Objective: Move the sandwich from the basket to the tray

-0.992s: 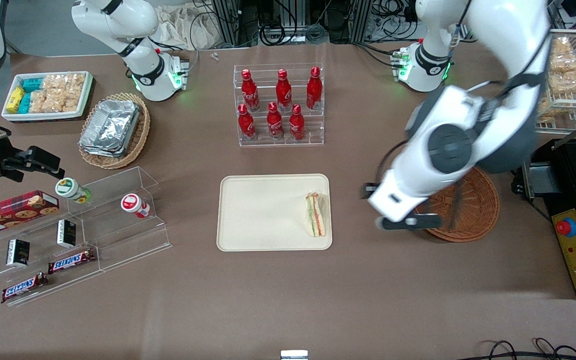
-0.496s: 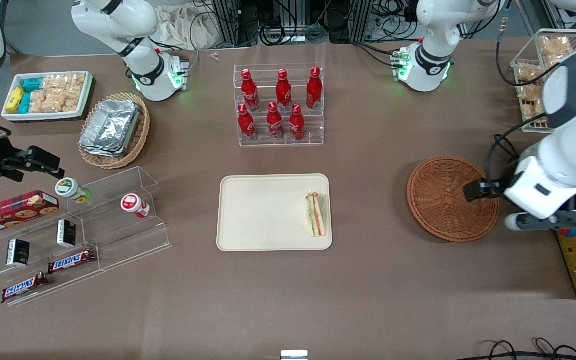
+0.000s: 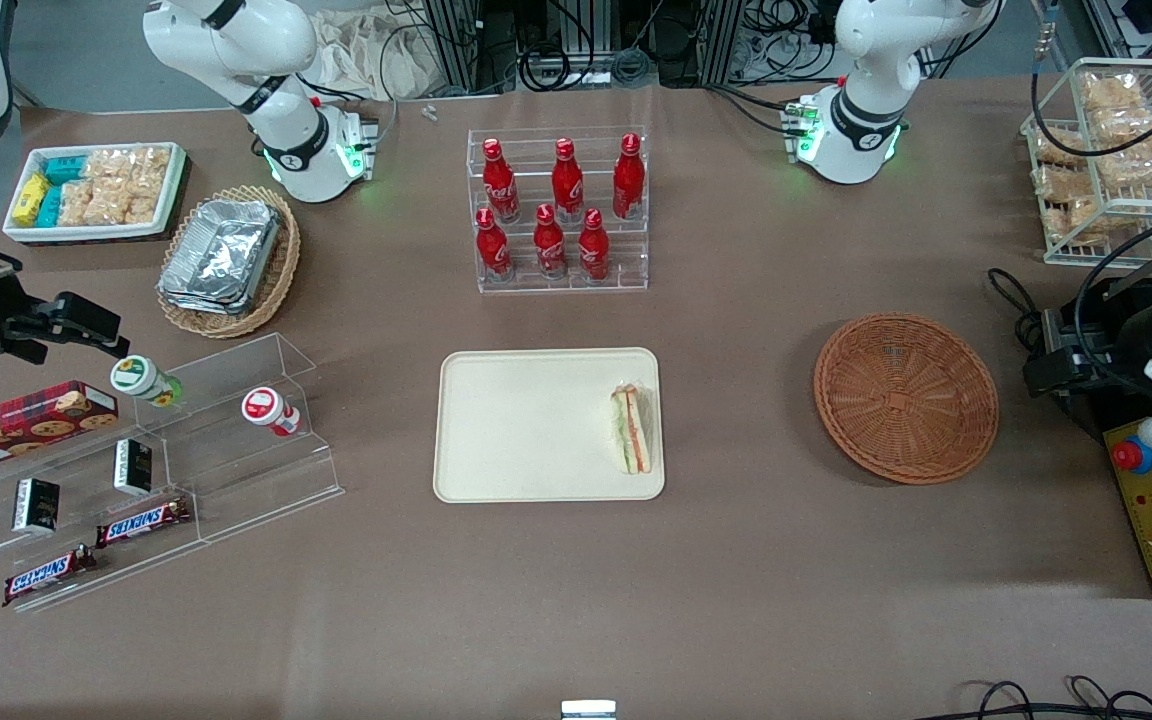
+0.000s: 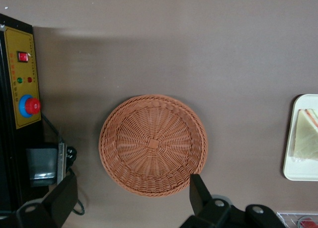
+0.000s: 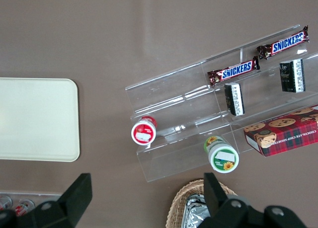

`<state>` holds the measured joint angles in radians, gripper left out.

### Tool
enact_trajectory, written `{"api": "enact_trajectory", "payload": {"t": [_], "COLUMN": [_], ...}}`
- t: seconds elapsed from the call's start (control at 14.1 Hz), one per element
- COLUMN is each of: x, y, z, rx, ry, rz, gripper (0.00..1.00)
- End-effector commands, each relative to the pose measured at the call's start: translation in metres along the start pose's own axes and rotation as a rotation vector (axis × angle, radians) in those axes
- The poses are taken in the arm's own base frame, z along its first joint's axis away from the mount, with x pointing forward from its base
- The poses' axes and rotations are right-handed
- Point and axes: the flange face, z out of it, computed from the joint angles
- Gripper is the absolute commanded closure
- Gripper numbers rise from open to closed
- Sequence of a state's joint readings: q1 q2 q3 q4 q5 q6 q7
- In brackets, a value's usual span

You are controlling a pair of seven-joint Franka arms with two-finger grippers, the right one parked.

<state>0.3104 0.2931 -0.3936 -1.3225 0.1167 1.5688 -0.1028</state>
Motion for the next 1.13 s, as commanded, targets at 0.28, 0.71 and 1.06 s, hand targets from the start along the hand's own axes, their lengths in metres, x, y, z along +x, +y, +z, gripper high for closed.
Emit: {"api": "enact_trajectory", "payload": {"t": [0.28, 0.71, 1.06], "x": [-0.011, -0.009, -0.007], "y": [-0.01, -0.006, 0.014], "z": [-0.001, 0.003, 0.004], "rx": [0.016, 0.05, 0.047], "ry": [-0.024, -0.032, -0.028], "rz": [-0.003, -0.014, 0.035], "gripper": [0.0, 0.0, 0.0]}}
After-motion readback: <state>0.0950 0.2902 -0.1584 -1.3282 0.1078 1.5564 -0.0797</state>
